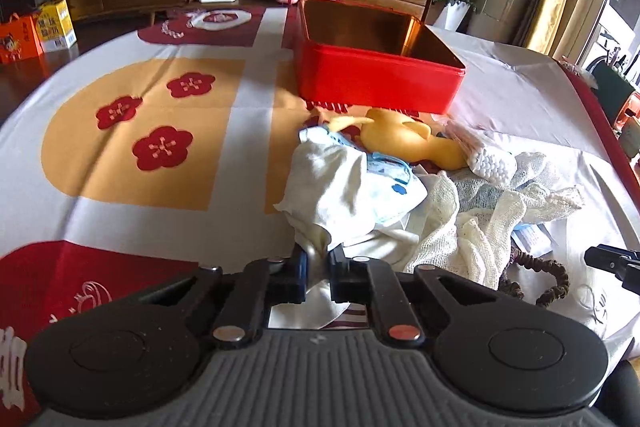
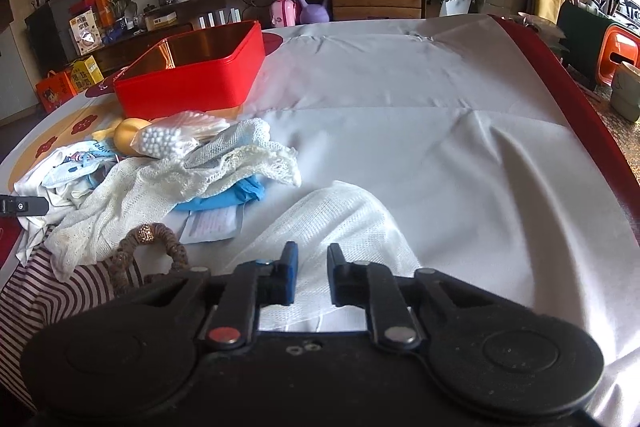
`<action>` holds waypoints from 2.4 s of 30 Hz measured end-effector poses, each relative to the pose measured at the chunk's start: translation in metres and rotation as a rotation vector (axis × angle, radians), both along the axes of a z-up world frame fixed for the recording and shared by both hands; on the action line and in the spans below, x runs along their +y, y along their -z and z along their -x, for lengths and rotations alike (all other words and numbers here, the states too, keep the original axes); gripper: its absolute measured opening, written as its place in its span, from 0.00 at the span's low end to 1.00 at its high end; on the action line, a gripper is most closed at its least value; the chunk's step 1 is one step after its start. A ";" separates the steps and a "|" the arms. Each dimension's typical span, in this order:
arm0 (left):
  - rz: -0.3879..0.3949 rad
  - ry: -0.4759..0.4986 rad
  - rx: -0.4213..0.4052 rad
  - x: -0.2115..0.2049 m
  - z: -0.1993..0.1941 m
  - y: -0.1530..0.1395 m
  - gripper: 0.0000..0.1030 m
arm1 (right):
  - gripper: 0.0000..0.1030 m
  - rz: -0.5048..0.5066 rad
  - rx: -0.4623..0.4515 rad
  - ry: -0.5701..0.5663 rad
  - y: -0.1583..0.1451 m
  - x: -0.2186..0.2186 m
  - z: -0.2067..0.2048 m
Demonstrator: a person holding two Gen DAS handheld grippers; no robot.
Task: Organize soft objects
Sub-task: 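Reach both grippers into the cloth pile and close on white cloths, then lift the white mesh cloth with right gripper while left carries white cloth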
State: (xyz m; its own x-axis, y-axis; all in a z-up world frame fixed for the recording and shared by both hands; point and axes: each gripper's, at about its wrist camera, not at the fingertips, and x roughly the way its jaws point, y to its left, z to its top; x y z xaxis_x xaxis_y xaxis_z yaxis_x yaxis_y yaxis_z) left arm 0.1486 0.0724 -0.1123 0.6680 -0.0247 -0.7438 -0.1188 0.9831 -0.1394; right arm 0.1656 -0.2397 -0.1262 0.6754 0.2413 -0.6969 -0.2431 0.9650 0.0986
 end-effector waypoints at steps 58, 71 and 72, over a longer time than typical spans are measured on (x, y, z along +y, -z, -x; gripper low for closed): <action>0.067 0.013 -0.173 0.013 0.025 -0.074 0.06 | 0.08 -0.081 -0.003 -0.158 -0.054 -0.004 -0.009; 0.093 0.063 -0.252 0.019 0.004 -0.124 0.06 | 0.07 -0.160 -0.051 -0.217 -0.112 0.016 -0.033; 0.091 0.069 -0.260 0.019 0.001 -0.128 0.06 | 0.07 -0.166 -0.051 -0.221 -0.114 0.018 -0.037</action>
State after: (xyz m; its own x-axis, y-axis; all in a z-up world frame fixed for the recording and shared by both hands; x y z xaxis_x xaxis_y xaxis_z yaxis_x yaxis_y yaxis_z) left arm 0.1476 0.0911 0.0153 0.8306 -0.1351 -0.5402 -0.0011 0.9697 -0.2441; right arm 0.2023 -0.2212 -0.0119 0.6271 0.4946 -0.6017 -0.4545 0.8598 0.2330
